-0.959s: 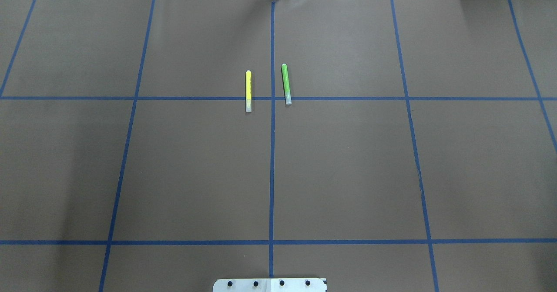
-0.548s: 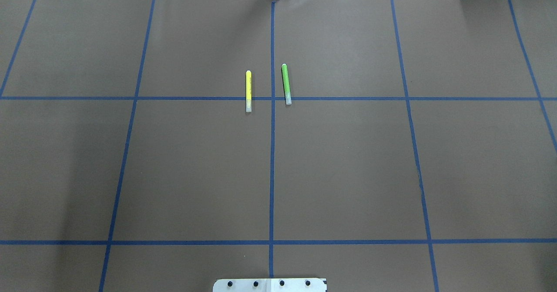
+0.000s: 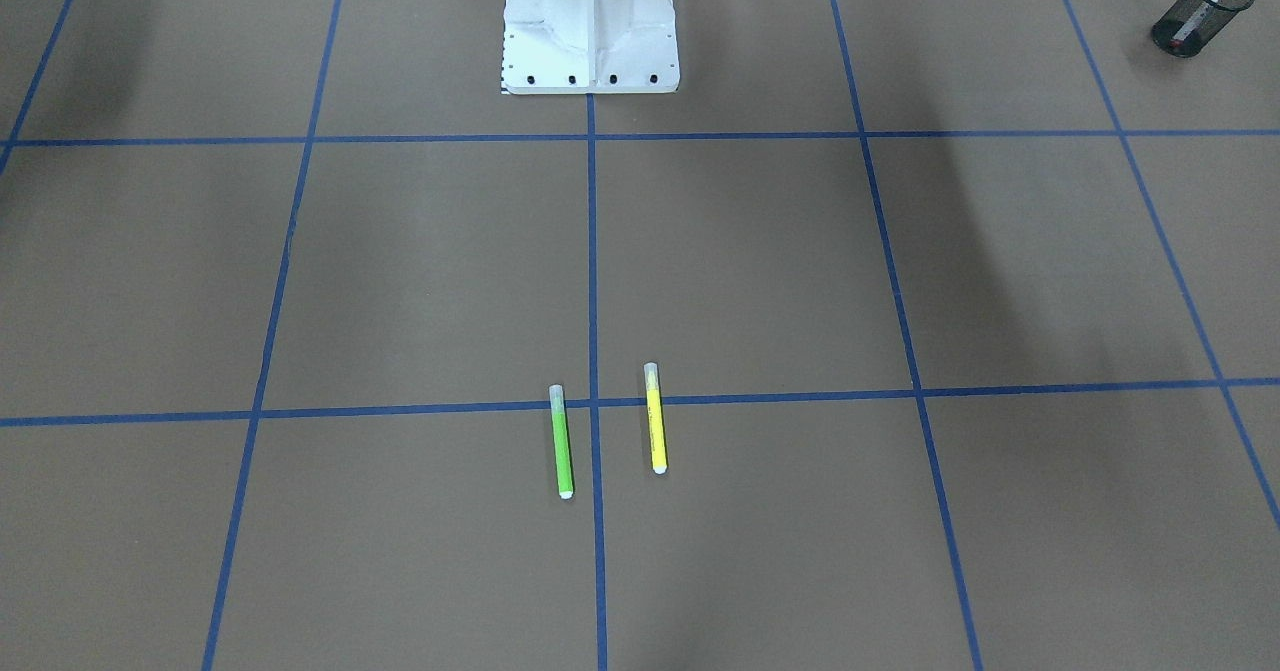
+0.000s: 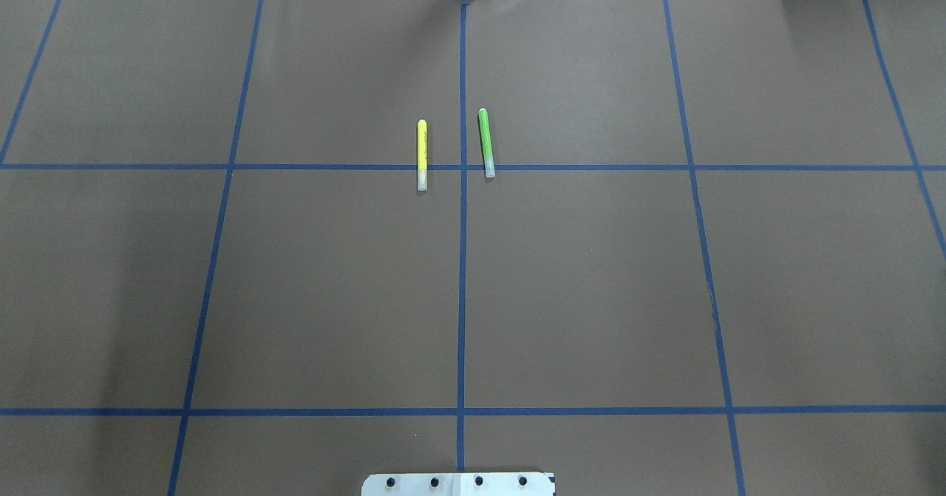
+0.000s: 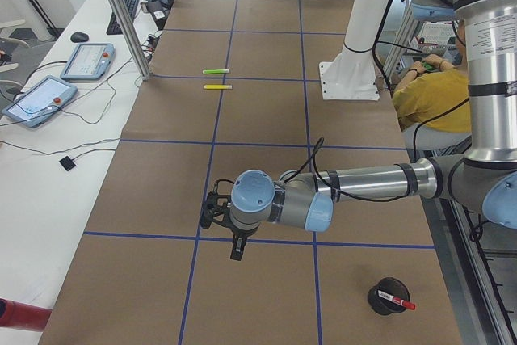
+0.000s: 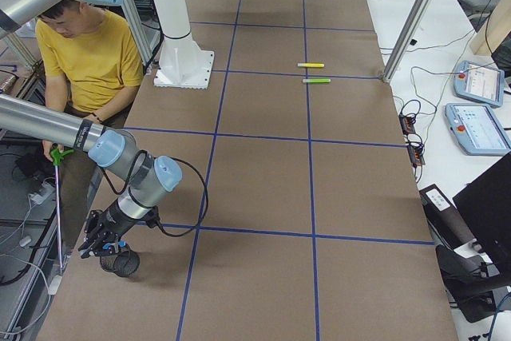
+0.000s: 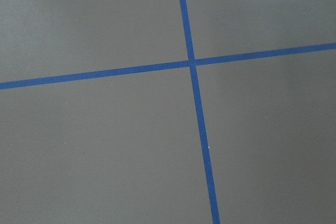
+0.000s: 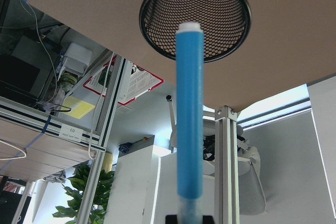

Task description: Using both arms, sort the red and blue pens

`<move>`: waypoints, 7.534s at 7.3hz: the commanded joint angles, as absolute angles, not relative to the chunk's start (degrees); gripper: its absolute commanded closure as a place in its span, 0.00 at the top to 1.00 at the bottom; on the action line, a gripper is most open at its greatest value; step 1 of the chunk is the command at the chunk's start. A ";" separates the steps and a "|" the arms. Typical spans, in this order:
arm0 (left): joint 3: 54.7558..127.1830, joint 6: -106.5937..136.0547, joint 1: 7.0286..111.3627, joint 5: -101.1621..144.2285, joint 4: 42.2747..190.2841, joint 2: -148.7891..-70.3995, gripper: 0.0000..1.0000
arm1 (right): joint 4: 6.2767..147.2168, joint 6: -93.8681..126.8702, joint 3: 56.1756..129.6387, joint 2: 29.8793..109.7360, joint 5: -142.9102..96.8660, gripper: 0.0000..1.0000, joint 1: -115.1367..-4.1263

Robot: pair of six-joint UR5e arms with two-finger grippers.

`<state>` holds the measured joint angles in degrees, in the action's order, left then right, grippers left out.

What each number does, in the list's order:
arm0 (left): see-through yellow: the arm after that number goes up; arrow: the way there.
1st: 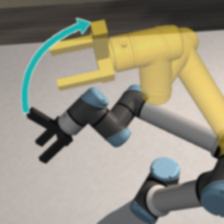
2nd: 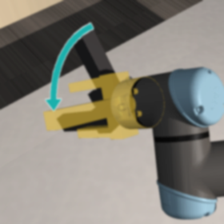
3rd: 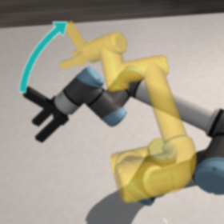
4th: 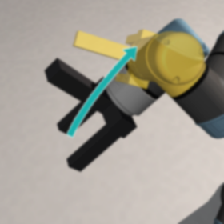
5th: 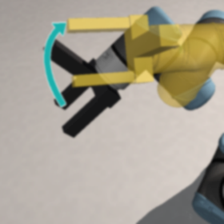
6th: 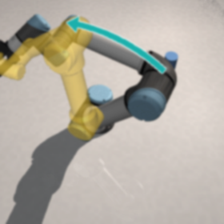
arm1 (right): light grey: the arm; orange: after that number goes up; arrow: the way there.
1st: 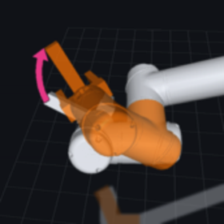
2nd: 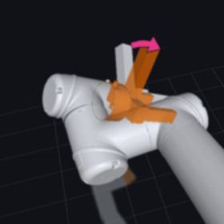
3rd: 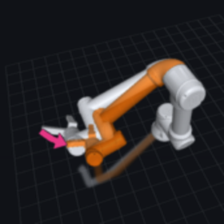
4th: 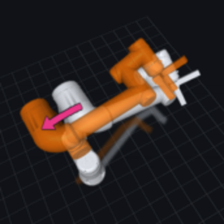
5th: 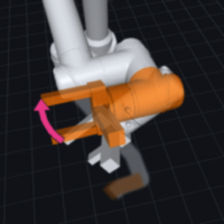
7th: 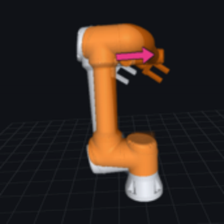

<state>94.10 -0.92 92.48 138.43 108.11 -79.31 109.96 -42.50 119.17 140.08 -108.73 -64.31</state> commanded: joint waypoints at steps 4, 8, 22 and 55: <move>94.13 -1.05 92.55 138.43 108.11 -79.28 1.00 | 109.51 -42.54 114.71 138.43 -110.21 0.00 -64.25; 94.13 -1.05 92.46 138.43 108.11 -79.28 1.00 | 109.16 -42.45 112.24 138.34 -114.08 0.00 -64.16; 94.13 -1.14 92.46 138.43 108.11 -79.19 1.00 | 107.93 -42.45 110.13 137.28 -114.26 0.96 -64.25; 91.85 -0.62 92.46 139.48 108.02 -79.45 1.00 | 84.90 2.73 93.34 96.24 -131.66 0.99 -91.32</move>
